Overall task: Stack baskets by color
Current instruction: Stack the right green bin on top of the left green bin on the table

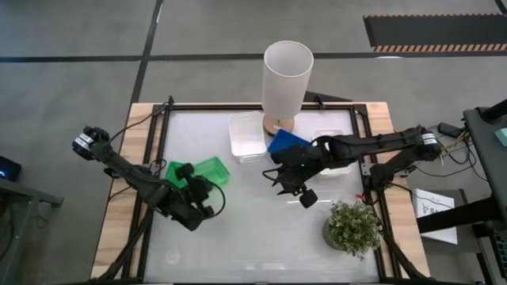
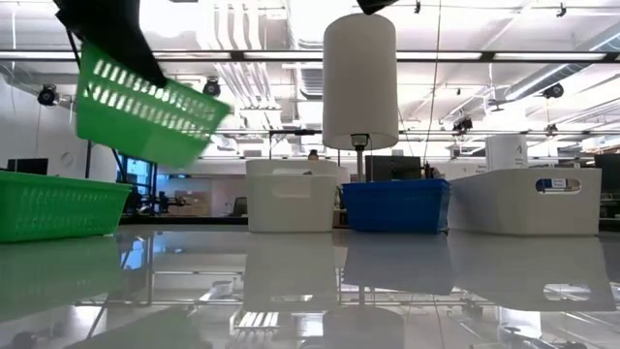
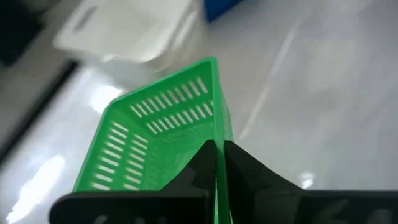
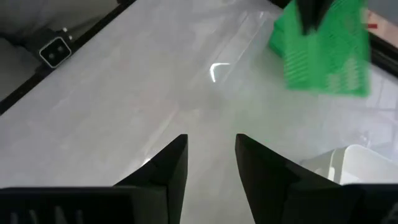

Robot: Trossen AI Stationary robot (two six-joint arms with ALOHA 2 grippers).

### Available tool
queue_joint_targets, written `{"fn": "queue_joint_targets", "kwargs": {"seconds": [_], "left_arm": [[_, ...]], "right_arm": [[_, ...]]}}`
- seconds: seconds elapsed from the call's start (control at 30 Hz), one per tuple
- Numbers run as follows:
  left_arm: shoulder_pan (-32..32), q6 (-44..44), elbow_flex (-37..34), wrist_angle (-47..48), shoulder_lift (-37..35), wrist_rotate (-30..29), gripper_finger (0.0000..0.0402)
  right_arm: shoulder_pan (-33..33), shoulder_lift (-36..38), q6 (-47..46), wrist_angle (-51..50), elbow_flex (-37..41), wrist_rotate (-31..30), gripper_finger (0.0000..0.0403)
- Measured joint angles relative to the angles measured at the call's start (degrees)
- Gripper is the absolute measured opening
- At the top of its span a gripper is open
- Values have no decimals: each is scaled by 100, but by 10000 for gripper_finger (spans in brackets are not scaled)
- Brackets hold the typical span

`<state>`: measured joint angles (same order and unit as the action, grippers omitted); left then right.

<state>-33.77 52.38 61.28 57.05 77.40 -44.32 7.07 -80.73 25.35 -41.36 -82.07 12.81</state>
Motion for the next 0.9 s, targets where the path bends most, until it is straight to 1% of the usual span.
{"fn": "queue_joint_targets", "kwargs": {"seconds": [0.1, 0.17, 0.27, 0.3, 0.4, 0.47, 0.53, 0.67, 0.77, 0.9], "left_arm": [[2, 606, 491, 1243, 260, -15, 0], [2, 1174, 751, 2092, 457, -20, 0], [-6, 2176, 935, 3197, 870, 15, 0], [-11, 2443, 946, 3327, 1007, 69, 0], [-86, 2550, 914, 3163, 1228, 223, 0], [-116, 2935, 942, 3292, 1401, 283, 0], [-172, 3121, 889, 3260, 1523, 434, 0], [-244, 3378, 829, 3296, 1542, 704, 0], [-306, 3488, 650, 3292, 1515, 790, 0], [-304, 3907, 368, 3299, 1449, 972, 0]], "right_arm": [[-11, -18, 5, 17, 65, -75, 128], [-23, -28, 3, 34, 121, -89, 128], [-33, -28, 5, 139, 287, -91, 125], [-36, -28, 6, 197, 334, -91, 125], [-57, -28, 6, 275, 448, -94, 127], [-71, -28, 8, 355, 521, -94, 128], [-108, -28, 12, 333, 590, -92, 127], [-194, -30, 11, 446, 714, -94, 123], [-244, -33, 12, 462, 746, -94, 123], [-256, -33, 12, 542, 750, -94, 125]]}}
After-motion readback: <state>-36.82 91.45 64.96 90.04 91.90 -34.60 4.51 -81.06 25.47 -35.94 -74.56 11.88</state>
